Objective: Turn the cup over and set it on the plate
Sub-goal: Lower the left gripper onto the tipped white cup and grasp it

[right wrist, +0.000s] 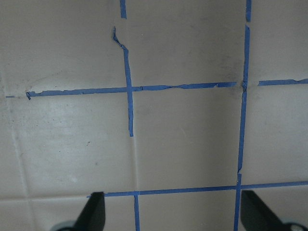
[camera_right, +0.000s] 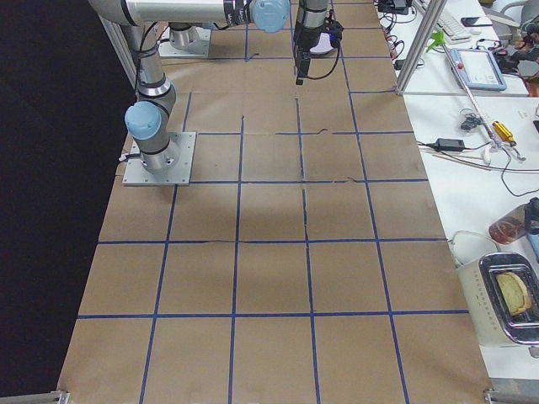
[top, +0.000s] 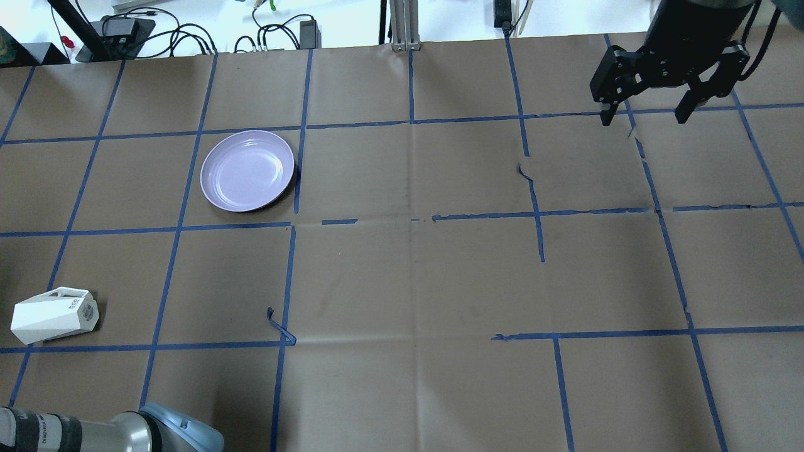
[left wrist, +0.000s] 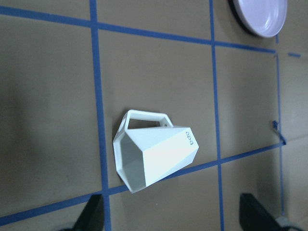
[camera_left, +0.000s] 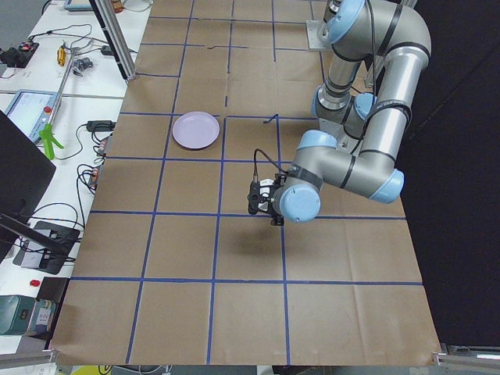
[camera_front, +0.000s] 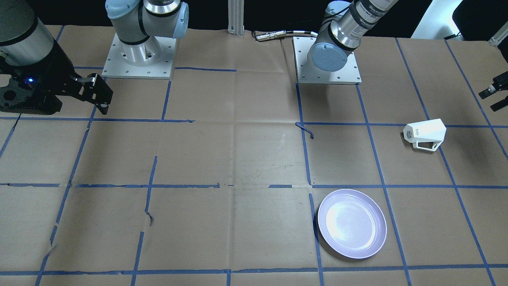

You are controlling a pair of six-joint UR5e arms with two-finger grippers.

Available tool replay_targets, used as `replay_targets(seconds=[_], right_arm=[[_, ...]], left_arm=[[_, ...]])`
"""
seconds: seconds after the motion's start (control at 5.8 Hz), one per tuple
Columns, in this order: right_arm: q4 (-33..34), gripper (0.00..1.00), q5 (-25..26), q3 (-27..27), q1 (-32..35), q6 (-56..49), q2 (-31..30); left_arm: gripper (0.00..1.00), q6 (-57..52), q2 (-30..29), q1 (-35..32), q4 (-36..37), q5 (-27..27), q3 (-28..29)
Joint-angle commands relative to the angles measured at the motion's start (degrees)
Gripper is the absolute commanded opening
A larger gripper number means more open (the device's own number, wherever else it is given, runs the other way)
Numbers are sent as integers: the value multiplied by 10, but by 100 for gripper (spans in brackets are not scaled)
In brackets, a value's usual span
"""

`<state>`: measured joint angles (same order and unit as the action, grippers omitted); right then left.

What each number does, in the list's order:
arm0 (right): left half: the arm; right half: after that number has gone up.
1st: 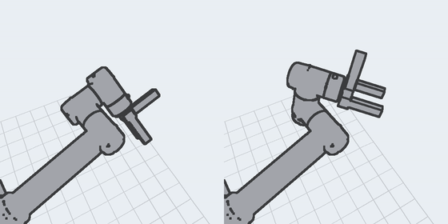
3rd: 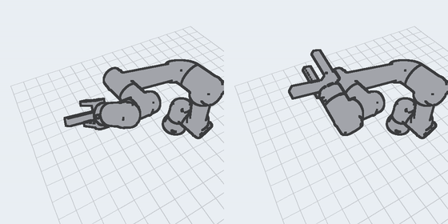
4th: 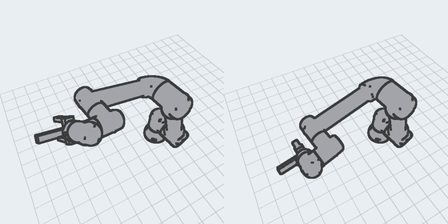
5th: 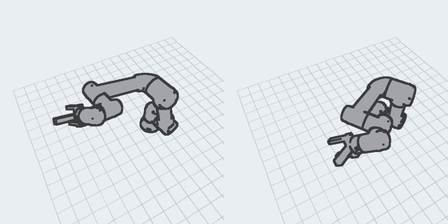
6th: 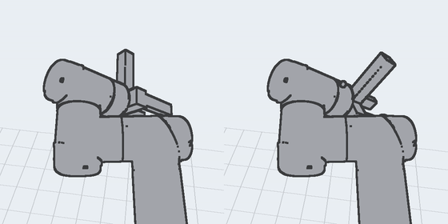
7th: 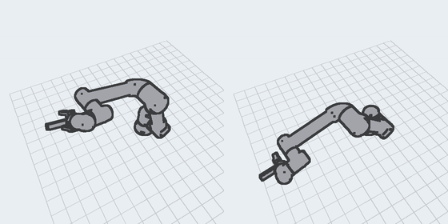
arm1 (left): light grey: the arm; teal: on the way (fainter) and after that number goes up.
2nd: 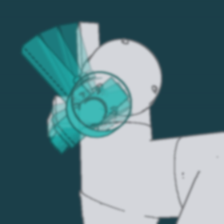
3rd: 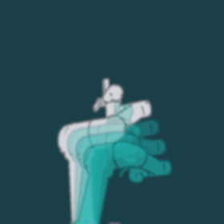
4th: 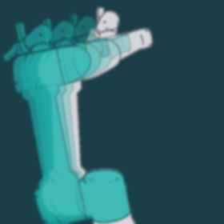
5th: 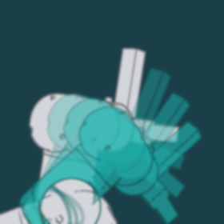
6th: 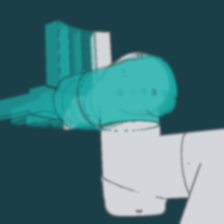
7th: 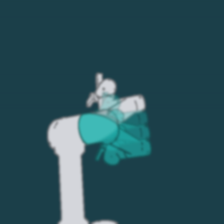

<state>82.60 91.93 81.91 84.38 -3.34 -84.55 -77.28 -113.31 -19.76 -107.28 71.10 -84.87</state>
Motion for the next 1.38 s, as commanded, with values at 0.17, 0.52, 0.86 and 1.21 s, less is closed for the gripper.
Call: replay_targets(seconds=[0.17, 0.52, 0.86, 1.21], right_arm=[[0, 100, 0, 0, 0, 0, 0], [0, 100, 0, 0, 0, 0, 0], [0, 100, 0, 0, 0, 0, 0], [0, 100, 0, 0, 0, 0, 0]], left_arm=[[98, -81, -124, 24, -126, -63, 2], [98, -100, -189, 36, -198, -88, 2], [84, -117, -219, 36, -225, -97, 1], [0, -147, -220, 36, -229, -96, 2]])
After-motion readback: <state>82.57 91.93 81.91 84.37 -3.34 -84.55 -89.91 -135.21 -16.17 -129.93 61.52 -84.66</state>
